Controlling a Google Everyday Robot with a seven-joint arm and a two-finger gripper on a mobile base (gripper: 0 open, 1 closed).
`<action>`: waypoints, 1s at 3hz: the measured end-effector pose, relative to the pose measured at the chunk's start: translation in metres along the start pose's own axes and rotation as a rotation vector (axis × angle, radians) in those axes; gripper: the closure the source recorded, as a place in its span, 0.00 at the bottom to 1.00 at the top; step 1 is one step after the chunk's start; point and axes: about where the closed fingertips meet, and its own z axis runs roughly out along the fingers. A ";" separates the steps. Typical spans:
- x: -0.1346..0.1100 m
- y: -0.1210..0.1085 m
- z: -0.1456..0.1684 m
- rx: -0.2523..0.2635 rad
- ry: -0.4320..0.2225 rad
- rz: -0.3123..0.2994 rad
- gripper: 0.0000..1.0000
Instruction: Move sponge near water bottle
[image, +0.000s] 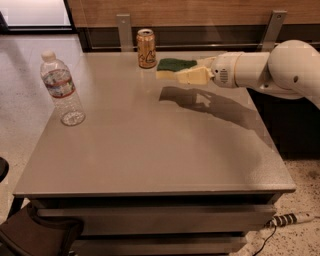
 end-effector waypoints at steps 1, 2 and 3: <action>-0.011 0.066 0.013 -0.002 -0.011 0.033 1.00; -0.019 0.108 0.028 -0.009 -0.026 0.036 1.00; -0.025 0.153 0.040 -0.106 -0.039 -0.033 1.00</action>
Offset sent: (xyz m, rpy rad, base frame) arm -0.0771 0.1376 0.0162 0.0594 0.0021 -0.0067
